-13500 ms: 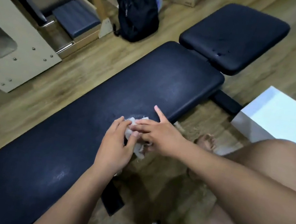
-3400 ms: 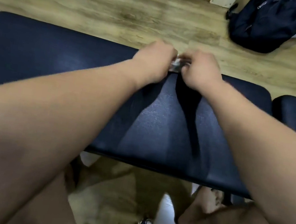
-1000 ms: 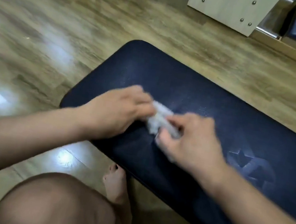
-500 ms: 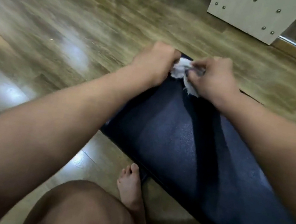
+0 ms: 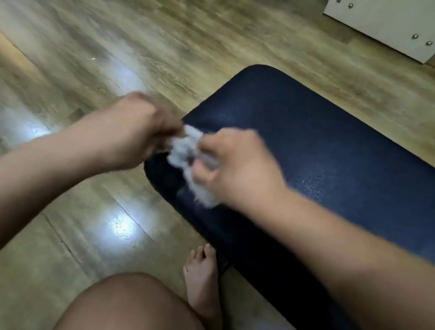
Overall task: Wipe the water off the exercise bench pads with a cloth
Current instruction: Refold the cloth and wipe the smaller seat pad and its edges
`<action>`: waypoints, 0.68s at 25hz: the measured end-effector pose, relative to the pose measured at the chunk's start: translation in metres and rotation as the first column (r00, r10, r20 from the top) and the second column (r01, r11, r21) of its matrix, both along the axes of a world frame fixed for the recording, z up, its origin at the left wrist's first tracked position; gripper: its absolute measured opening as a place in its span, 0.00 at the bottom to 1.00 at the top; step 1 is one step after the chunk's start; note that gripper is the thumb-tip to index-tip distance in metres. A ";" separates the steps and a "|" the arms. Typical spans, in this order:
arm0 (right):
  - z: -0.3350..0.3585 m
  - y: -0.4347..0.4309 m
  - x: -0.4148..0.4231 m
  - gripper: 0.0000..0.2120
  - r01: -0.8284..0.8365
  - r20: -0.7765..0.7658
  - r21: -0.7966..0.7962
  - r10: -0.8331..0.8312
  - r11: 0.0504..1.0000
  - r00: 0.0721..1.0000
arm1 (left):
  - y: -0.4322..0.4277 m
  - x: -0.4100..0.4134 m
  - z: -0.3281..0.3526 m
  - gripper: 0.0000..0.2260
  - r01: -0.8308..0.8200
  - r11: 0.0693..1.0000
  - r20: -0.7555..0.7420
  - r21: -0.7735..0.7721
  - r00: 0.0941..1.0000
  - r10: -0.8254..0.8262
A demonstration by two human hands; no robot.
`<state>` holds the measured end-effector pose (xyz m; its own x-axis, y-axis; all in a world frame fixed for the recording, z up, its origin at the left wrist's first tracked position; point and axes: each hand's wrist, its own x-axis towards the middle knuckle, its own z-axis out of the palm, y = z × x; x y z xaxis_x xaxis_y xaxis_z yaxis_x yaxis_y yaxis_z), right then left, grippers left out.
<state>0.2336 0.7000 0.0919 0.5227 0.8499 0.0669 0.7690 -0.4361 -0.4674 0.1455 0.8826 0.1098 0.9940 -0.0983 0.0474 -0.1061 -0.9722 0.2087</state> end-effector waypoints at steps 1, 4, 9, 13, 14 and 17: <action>0.000 0.000 0.034 0.09 0.090 0.026 0.020 -0.090 0.996 0.996 | -0.001 0.031 -0.003 0.13 -0.039 0.999 0.032 0.023 0.999 0.038; 0.005 -0.005 0.125 0.12 0.300 0.127 -0.036 -0.293 0.953 0.948 | -0.017 0.144 -0.007 0.10 -0.299 0.954 -0.003 -0.022 0.954 0.299; 0.005 -0.025 0.129 0.16 0.437 0.297 -0.052 -0.404 0.898 0.865 | -0.053 0.181 0.003 0.14 -0.207 0.969 -0.022 0.138 0.977 0.212; 0.005 -0.069 -0.017 0.15 0.200 0.212 0.049 -0.206 0.979 0.955 | -0.060 0.031 0.017 0.02 0.114 0.993 -0.118 0.023 0.987 -0.110; 0.002 -0.082 -0.050 0.13 0.122 0.187 0.068 -0.133 0.990 0.973 | -0.063 -0.002 0.023 0.03 0.156 0.988 -0.177 -0.002 0.972 -0.153; -0.007 -0.110 -0.073 0.05 -0.073 0.230 0.042 0.061 0.996 0.971 | -0.080 -0.024 0.025 0.07 0.170 0.985 -0.331 0.032 0.932 -0.150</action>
<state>0.1604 0.5900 0.0852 0.4305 0.8750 0.2213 0.8846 -0.3604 -0.2958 0.1220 0.8030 0.1344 0.9246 -0.2500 -0.2874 -0.1971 -0.9596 0.2006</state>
